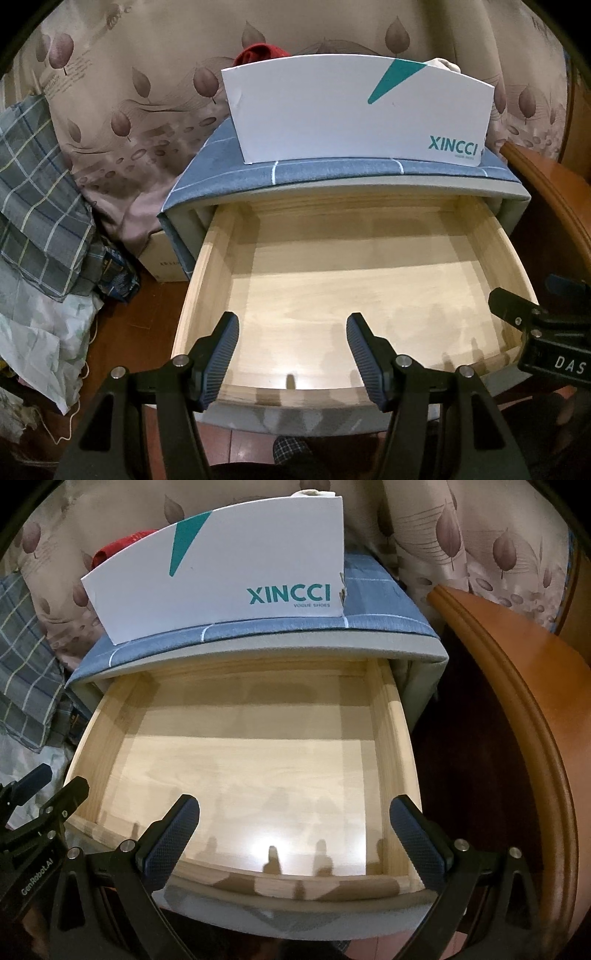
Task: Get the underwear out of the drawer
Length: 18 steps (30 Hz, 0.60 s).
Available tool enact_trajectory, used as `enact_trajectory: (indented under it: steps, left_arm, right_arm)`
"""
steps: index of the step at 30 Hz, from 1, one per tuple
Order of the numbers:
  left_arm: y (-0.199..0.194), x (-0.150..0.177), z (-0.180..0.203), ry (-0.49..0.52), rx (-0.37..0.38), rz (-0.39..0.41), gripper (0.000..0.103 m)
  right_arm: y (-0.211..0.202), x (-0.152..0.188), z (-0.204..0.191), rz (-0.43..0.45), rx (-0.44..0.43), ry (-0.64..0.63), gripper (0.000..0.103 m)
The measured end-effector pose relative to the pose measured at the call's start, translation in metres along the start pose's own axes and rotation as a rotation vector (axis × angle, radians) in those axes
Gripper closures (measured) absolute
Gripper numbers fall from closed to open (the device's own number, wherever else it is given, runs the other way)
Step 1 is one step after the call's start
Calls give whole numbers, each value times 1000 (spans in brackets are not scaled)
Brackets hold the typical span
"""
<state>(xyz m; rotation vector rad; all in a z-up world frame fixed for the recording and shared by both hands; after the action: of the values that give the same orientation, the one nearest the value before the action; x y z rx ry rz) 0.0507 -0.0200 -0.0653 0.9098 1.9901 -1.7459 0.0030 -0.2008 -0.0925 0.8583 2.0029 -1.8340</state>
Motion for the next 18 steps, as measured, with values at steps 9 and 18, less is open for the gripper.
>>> enact_trajectory:
  steps: [9, 18]
  left_arm:
    - [1, 1, 1, -5, 12, -7, 41]
    - [3, 2, 6, 12, 22, -9, 41]
  right_arm:
    - [1, 1, -1, -7, 7, -4, 1]
    - [4, 1, -2, -16, 17, -7, 1]
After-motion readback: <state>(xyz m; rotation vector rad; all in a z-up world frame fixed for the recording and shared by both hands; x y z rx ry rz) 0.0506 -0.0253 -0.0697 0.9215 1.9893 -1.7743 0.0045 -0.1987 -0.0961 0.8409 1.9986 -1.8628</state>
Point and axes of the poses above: each gripper's, at about its wrist camera, not at the fingertips, and y roughly the way its jaws point, z to its right, x to its underside, the point moved 8 cm from there along y, roughly the way its jaws point, and after that the axes turned 5 degrees about -x, right-handed, at the moved point
